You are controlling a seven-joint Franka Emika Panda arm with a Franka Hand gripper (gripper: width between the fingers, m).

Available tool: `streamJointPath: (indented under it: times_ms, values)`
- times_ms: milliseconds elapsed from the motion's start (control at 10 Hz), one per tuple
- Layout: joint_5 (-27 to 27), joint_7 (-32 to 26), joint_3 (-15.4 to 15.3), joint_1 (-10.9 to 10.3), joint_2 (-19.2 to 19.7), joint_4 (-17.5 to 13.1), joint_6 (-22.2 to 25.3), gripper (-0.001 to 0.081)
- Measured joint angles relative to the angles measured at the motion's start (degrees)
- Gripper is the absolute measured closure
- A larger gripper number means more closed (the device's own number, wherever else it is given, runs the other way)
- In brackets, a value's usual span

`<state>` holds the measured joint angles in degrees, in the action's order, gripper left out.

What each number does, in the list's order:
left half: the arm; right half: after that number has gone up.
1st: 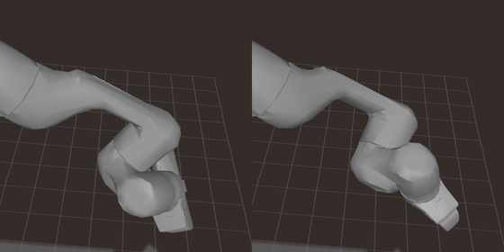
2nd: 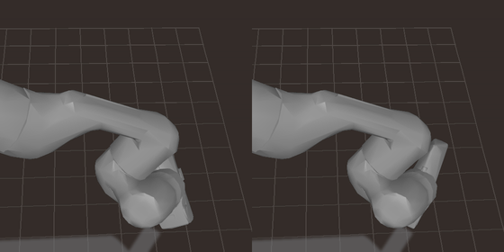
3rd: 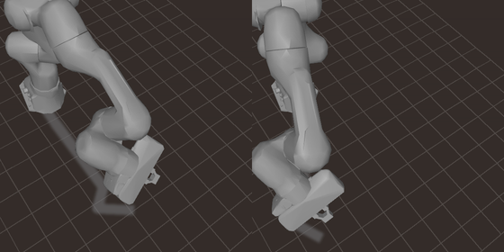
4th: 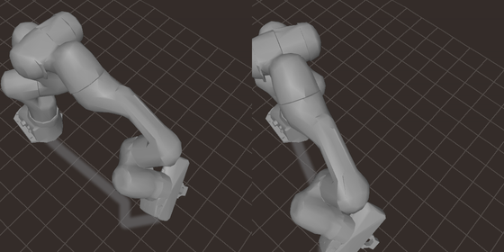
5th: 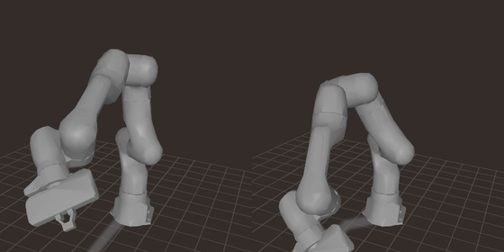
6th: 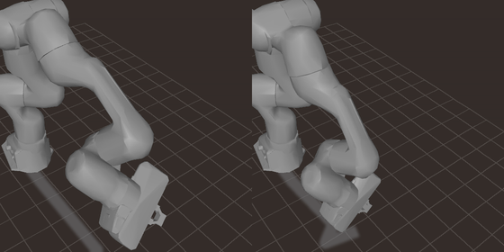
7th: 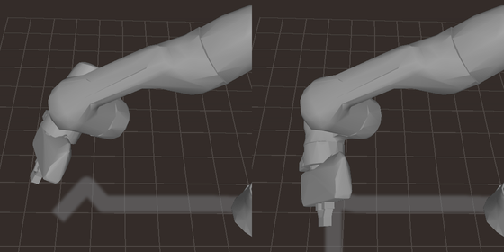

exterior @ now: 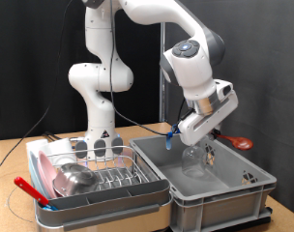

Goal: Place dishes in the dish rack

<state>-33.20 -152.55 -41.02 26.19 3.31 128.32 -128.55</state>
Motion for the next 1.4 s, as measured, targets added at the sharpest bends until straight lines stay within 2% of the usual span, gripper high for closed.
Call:
streamJointPath:
  times_ms: [100, 200, 500, 800, 900, 1100, 1400]
  values:
    - [0.43, 2.4, -0.21, -0.2, 0.07, 0.55, -3.05, 0.072]
    - [-0.79, 3.86, -0.3, -0.32, 0.41, 1.03, -0.71, 0.072]
    - [-11.71, 3.15, 0.72, 2.38, 3.97, 0.58, 14.67, 0.072]
    - [-23.08, 2.62, 2.11, 7.79, 3.93, 0.06, 32.19, 0.072]
    - [-21.05, 3.6, 1.98, 7.48, 3.99, 0.1, 30.65, 0.072]
    - [-21.58, 12.4, 2.06, 7.21, 5.95, -0.64, 34.86, 0.072]
    - [-33.28, 20.53, 3.68, 9.52, 11.7, -3.81, 40.84, 0.072]
